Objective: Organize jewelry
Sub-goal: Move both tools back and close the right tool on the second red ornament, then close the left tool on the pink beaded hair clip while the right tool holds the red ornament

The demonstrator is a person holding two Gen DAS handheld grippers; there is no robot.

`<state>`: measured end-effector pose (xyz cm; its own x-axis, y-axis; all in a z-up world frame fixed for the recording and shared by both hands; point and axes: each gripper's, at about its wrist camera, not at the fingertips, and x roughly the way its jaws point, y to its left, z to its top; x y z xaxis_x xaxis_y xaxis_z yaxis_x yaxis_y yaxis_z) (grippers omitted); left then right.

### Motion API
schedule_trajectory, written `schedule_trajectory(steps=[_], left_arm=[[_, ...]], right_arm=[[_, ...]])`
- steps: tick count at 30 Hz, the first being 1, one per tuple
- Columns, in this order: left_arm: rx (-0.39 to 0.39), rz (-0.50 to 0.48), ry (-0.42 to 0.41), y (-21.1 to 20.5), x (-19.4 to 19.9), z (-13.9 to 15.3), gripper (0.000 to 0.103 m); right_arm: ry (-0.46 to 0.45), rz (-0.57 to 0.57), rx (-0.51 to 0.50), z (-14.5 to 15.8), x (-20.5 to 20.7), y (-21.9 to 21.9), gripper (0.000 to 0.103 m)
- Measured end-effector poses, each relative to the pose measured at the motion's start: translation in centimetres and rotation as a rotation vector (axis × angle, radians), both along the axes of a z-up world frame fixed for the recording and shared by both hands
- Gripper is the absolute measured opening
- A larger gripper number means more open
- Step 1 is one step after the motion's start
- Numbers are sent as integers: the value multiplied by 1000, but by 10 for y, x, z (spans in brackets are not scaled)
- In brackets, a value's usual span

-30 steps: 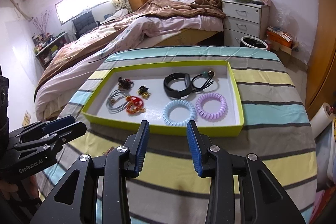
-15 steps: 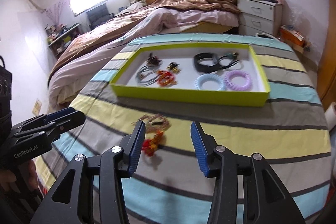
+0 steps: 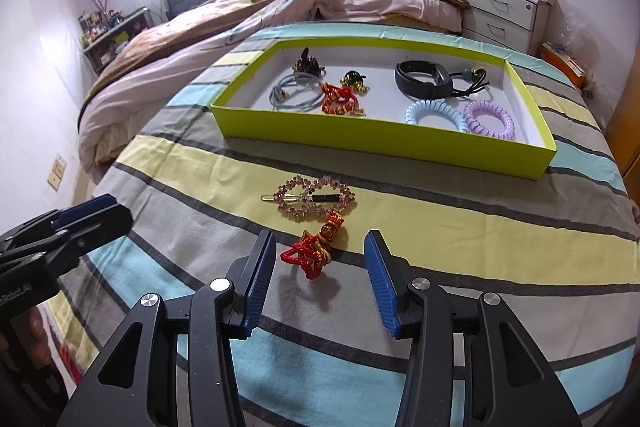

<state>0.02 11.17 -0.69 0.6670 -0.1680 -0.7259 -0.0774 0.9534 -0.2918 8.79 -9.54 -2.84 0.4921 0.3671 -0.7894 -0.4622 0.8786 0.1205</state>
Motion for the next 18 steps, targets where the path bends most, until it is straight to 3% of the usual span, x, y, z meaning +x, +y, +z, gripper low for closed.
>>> schedule_trajectory(steps=[8, 10, 13, 18], left_arm=[[-3, -21, 8, 1, 3, -3, 49], [-3, -27, 13, 0, 6, -4, 49], [-1, -46, 14, -4, 9, -4, 49], [5, -77, 16, -11, 17, -3, 49]], right_arm=[[-17, -8, -63, -6, -3, 6, 46], [-27, -6, -76, -6, -4, 7, 34], [-33, -4, -96, -8, -5, 7, 25], [-47, -11, -99, -6, -7, 4, 18]])
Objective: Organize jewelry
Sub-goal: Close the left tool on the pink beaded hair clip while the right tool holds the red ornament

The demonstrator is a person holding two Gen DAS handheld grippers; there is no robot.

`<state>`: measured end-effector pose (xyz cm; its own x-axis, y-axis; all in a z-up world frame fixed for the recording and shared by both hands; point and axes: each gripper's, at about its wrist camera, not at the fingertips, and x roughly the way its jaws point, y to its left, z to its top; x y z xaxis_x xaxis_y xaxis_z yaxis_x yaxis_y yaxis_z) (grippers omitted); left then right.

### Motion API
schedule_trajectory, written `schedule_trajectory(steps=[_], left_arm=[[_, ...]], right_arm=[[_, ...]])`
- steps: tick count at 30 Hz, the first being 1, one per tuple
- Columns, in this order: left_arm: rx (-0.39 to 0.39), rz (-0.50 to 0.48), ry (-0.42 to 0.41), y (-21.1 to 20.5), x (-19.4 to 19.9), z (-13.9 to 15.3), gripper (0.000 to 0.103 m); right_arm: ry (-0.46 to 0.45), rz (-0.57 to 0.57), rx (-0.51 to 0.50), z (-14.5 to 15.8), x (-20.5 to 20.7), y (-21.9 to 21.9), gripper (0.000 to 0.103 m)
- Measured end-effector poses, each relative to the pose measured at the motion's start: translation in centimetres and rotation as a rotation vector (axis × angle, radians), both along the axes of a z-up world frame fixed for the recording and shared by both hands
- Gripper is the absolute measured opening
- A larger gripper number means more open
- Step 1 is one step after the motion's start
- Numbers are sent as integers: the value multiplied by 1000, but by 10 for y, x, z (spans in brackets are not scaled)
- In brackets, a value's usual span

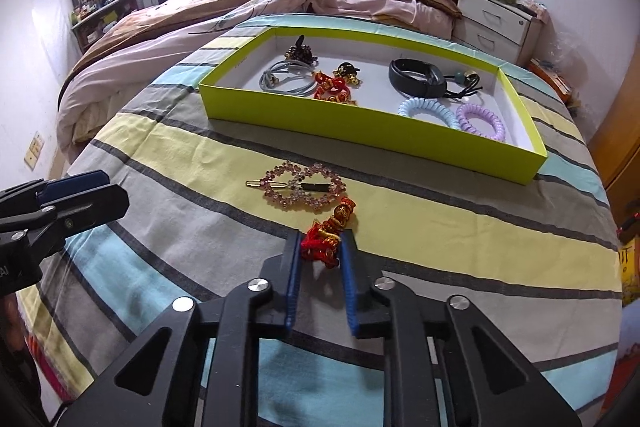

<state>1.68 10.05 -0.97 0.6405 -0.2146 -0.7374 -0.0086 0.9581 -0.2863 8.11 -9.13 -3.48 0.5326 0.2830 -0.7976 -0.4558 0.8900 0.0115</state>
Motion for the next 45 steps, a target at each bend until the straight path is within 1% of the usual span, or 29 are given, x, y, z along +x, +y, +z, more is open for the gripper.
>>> schedule_trajectory(steps=[5, 7, 10, 12, 13, 15, 16, 20, 25, 26, 29, 32, 34, 35, 37, 40, 42, 43, 44, 45], left_arm=[[-1, -51, 10, -10, 12, 0, 49], [7, -71, 2, -15, 16, 2, 49], [-3, -119, -3, -24, 25, 3, 49], [10, -132, 7, -30, 32, 2, 49], [22, -144, 7, -34, 35, 1, 50], [31, -179, 8, -43, 41, 0, 56], [35, -195, 8, -47, 43, 0, 56], [72, -234, 10, -62, 55, -1, 56], [152, -279, 18, -81, 66, -7, 56], [160, -284, 15, -84, 67, -7, 56], [215, -287, 19, -91, 72, -12, 56], [235, -288, 33, -94, 77, -17, 56], [264, -289, 25, -97, 77, -18, 56], [266, -298, 26, -99, 78, -19, 56], [235, -325, 34, -102, 79, -21, 56], [213, -356, 31, -108, 75, -18, 56], [147, -396, 41, -112, 73, -18, 56], [133, -407, 41, -113, 72, -18, 56], [137, -408, 37, -115, 72, -19, 56], [174, -393, 29, -116, 71, -18, 56]], right_arm=[[-4, -19, 38, 5, 0, -9, 17], [-9, -25, 52, 8, -1, -13, 17], [-4, -43, 85, 12, -2, -23, 17], [-4, -51, 97, 15, -3, -28, 17], [-9, -55, 101, 16, -4, -30, 17], [-14, -61, 103, 18, -5, -34, 17], [-14, -65, 105, 19, -6, -37, 17], [-10, -78, 118, 19, -7, -44, 17], [-9, -85, 130, 19, -7, -49, 17], [-10, -85, 132, 19, -7, -50, 17], [-10, -84, 134, 19, -7, -52, 17], [-9, -85, 139, 18, -8, -54, 17], [-10, -85, 141, 18, -8, -55, 17], [-11, -86, 144, 18, -8, -56, 17], [-13, -90, 150, 19, -9, -58, 17], [-18, -97, 158, 20, -9, -64, 17], [-16, -104, 162, 20, -10, -67, 17], [-16, -108, 164, 19, -9, -69, 17], [-15, -111, 165, 20, -9, -70, 17], [-13, -114, 166, 19, -9, -72, 17]])
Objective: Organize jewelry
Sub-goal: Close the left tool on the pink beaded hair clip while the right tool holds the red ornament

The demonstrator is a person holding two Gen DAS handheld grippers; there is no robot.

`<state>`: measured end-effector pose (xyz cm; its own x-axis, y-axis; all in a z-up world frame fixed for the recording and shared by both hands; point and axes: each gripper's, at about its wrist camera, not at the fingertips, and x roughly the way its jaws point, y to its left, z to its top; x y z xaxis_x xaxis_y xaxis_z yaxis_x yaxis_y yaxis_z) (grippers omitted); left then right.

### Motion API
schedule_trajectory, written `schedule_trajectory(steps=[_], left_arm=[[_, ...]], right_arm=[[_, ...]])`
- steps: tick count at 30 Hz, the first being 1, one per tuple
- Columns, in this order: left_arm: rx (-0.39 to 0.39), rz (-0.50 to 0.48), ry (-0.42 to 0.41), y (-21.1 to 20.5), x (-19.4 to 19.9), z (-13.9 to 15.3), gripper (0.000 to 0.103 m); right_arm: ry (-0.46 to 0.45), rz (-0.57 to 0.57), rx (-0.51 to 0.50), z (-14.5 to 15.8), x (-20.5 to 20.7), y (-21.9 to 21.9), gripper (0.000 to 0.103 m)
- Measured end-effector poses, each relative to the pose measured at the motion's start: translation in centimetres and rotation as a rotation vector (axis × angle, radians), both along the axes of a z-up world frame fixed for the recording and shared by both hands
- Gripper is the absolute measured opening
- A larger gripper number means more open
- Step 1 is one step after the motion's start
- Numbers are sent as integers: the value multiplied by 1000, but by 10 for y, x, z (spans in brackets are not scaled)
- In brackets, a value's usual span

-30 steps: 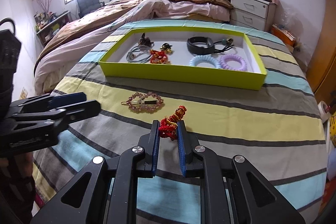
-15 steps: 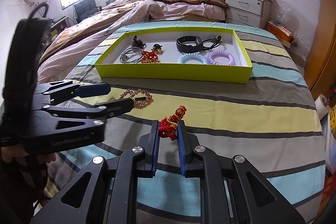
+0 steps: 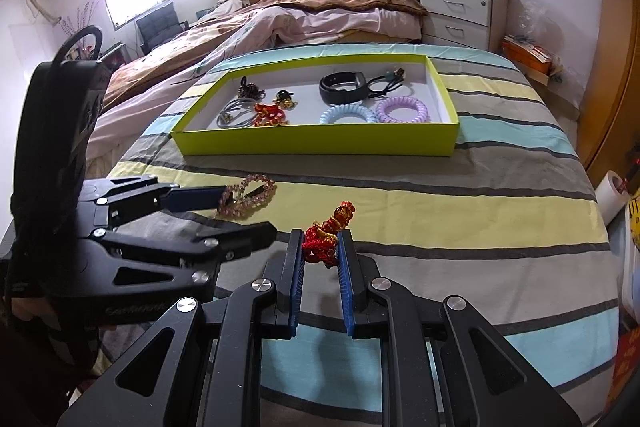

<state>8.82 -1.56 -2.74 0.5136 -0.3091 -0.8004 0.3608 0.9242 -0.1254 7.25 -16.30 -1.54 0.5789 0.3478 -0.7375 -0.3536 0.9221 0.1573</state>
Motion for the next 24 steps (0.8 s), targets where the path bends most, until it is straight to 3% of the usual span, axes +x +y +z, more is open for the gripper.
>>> schedule_trajectory(steps=[8, 12, 16, 18, 24], left_arm=[[67, 50, -15, 0, 8, -3, 56], [85, 54, -22, -4, 10, -3, 42], [83, 57, -24, -3, 10, -3, 35], [77, 60, -21, -1, 11, -2, 25], [55, 68, -15, 3, 10, -2, 22]], right_arm=[[4, -2, 14, 0, 0, -4, 17], [3, 0, 15, 0, 1, -3, 17], [4, -1, 14, 0, 1, -3, 17], [3, -1, 16, 0, 1, -3, 17], [1, 1, 13, 0, 1, -3, 17]])
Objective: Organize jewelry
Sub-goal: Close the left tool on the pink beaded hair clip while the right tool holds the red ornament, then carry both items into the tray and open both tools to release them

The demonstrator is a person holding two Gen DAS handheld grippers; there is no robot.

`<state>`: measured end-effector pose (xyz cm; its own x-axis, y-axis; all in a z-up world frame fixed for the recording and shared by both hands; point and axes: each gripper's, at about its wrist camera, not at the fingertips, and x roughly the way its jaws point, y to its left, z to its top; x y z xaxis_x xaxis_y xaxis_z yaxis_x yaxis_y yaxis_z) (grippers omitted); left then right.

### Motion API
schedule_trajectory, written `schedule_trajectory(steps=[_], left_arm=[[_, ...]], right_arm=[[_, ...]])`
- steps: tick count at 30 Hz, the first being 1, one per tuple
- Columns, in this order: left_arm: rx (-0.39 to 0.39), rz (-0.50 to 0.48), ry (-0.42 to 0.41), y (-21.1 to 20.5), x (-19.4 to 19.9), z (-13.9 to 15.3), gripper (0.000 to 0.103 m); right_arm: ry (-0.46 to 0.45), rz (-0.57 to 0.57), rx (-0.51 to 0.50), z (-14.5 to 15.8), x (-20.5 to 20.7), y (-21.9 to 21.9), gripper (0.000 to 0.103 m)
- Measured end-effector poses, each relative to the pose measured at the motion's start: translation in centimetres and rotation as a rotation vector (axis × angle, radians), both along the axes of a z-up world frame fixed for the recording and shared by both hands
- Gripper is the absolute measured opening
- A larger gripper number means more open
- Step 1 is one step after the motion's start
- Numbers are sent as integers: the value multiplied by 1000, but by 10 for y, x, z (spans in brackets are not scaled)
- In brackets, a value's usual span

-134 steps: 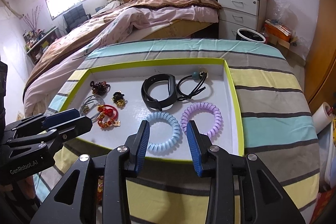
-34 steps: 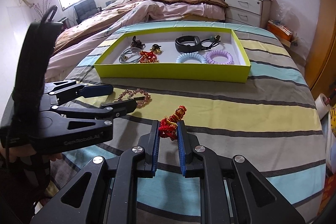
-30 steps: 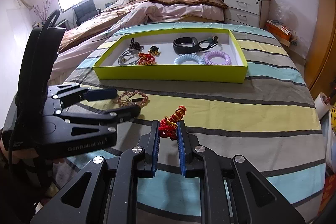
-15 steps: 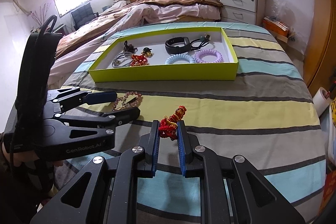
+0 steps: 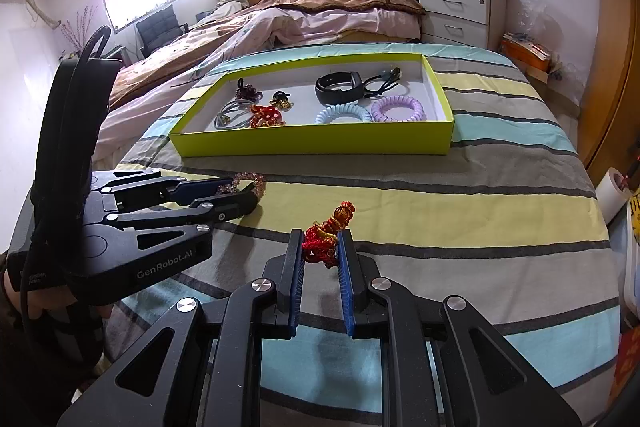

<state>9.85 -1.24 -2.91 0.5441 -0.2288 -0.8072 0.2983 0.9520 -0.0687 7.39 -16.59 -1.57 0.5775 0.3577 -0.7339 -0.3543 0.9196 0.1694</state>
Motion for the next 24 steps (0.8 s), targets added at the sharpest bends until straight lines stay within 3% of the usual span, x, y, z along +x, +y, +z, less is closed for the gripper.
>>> schedule_trajectory(steps=[14, 24], left_arm=[[-60, 29, -9, 12, -7, 9, 18], [-113, 59, -73, 27, -4, 43, 18]], right_arm=[[-14, -7, -5, 7, -1, -5, 17], [-82, -4, 6, 34, 14, -6, 17]])
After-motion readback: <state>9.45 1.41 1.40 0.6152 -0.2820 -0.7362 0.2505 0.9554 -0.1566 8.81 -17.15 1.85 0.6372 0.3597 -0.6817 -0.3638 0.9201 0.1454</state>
